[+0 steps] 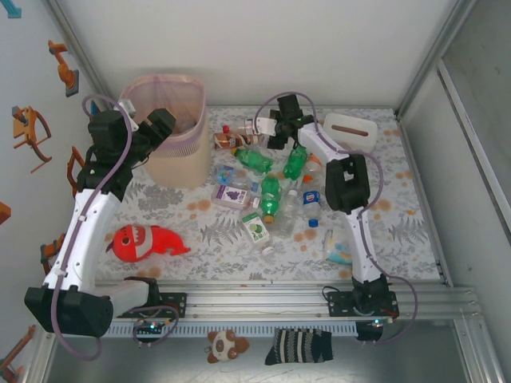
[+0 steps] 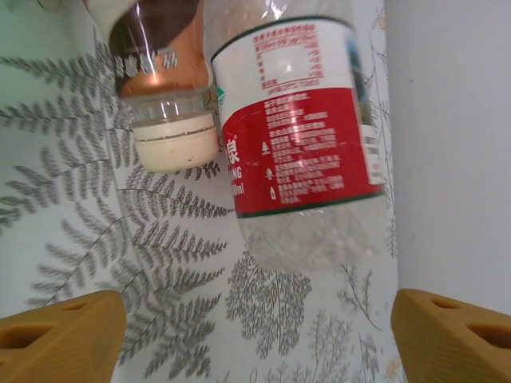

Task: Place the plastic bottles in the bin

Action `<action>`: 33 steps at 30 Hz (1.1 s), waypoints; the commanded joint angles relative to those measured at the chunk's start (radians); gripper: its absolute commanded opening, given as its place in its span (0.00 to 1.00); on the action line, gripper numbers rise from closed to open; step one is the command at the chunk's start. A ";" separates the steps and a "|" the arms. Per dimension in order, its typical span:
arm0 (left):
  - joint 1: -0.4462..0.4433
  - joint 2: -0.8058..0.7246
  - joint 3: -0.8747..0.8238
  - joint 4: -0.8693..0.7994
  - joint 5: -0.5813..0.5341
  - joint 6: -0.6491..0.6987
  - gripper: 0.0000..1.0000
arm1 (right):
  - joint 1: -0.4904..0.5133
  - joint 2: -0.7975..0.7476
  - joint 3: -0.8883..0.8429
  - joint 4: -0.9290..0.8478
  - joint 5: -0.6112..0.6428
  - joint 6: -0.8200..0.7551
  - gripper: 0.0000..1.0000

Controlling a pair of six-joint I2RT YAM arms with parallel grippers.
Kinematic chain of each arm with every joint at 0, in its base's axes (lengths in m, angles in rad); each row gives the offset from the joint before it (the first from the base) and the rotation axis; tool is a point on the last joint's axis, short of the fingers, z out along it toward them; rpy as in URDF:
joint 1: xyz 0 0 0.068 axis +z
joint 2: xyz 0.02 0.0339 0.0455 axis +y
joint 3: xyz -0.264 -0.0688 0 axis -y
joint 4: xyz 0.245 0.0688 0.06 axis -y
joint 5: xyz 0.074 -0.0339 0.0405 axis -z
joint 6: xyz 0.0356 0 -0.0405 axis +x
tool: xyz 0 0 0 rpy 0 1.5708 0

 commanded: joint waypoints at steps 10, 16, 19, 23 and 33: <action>-0.038 0.100 -0.030 -0.027 0.043 -0.029 0.75 | -0.001 0.177 0.220 0.135 -0.010 -0.112 0.91; -0.047 0.115 -0.019 -0.032 0.042 -0.029 0.75 | -0.003 0.228 0.244 0.132 -0.036 -0.144 0.89; -0.047 0.107 -0.012 -0.059 0.018 -0.020 0.75 | -0.003 0.248 0.248 0.148 -0.046 -0.161 0.86; -0.047 0.069 -0.016 -0.082 -0.032 0.000 0.75 | -0.003 0.263 0.259 0.139 -0.063 -0.166 0.82; -0.047 0.032 0.003 -0.107 -0.059 0.020 0.75 | 0.005 0.237 0.215 0.152 -0.056 -0.161 0.63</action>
